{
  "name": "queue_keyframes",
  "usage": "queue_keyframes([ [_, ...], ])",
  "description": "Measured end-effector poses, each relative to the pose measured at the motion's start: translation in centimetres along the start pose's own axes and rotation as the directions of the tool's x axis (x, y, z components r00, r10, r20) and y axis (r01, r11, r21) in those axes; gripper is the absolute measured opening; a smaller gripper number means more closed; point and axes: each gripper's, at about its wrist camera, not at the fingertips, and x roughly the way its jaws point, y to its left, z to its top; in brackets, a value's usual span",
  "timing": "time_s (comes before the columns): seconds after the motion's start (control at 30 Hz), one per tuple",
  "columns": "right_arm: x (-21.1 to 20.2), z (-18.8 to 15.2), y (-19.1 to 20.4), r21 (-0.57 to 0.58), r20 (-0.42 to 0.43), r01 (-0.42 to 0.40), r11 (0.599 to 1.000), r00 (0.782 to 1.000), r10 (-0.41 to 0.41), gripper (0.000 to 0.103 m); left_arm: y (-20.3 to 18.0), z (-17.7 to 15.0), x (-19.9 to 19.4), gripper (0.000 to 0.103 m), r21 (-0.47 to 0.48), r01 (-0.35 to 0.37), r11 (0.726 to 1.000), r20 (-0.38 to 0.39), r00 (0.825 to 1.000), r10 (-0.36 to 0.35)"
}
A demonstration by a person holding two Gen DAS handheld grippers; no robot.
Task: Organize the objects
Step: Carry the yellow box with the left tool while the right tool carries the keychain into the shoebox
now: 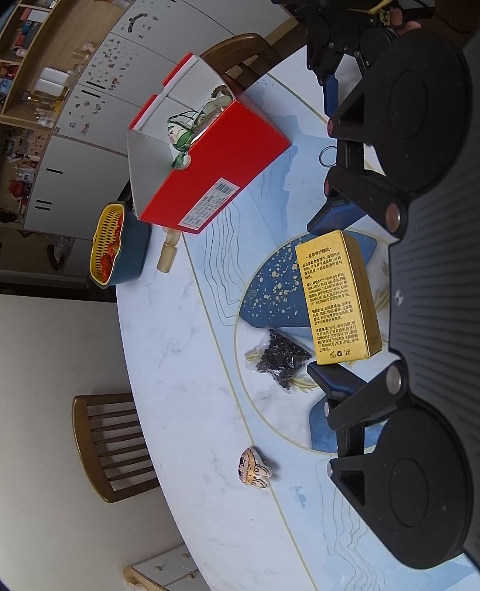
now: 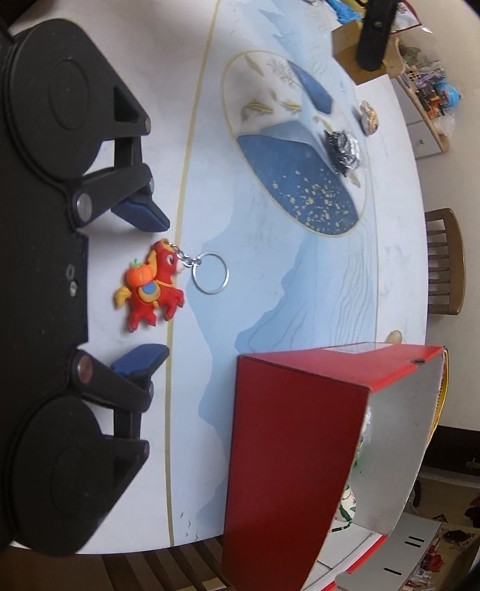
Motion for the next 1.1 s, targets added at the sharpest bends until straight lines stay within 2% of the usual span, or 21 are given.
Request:
queue_keyframes([
  [0.1,0.0,0.1,0.1,0.007,0.003,0.009,1.0,1.0,-0.009,0.059,0.0,-0.1,0.0,0.075,0.0,-0.002,1.0,-0.001,1.0,0.002],
  [0.17,0.0,0.2,0.0,0.018,0.004,0.004,1.0,1.0,-0.004,0.051,0.0,-0.1,0.1,0.075,-0.001,-0.002,1.0,-0.003,1.0,0.002],
  [0.23,0.0,0.3,0.2,0.018,0.002,0.009,1.0,1.0,-0.009,0.049,0.0,-0.2,0.1,0.075,0.0,-0.001,1.0,-0.004,1.0,0.001],
  [0.43,-0.9,0.2,0.7,0.032,0.022,0.039,0.999,0.999,-0.039,0.048,-0.1,-0.1,0.0,0.075,-0.003,0.01,1.0,0.001,1.0,-0.01],
  [0.73,-6.5,2.9,0.0,0.069,0.103,0.004,0.998,0.995,-0.012,0.048,-2.1,1.4,-0.9,0.075,0.032,0.047,0.998,0.052,0.997,-0.049],
  [1.1,-12.1,5.9,-4.4,0.139,0.182,-0.023,0.99,0.983,-0.003,0.048,-5.8,3.7,-1.0,0.075,0.058,0.076,0.995,0.089,0.993,-0.081],
])
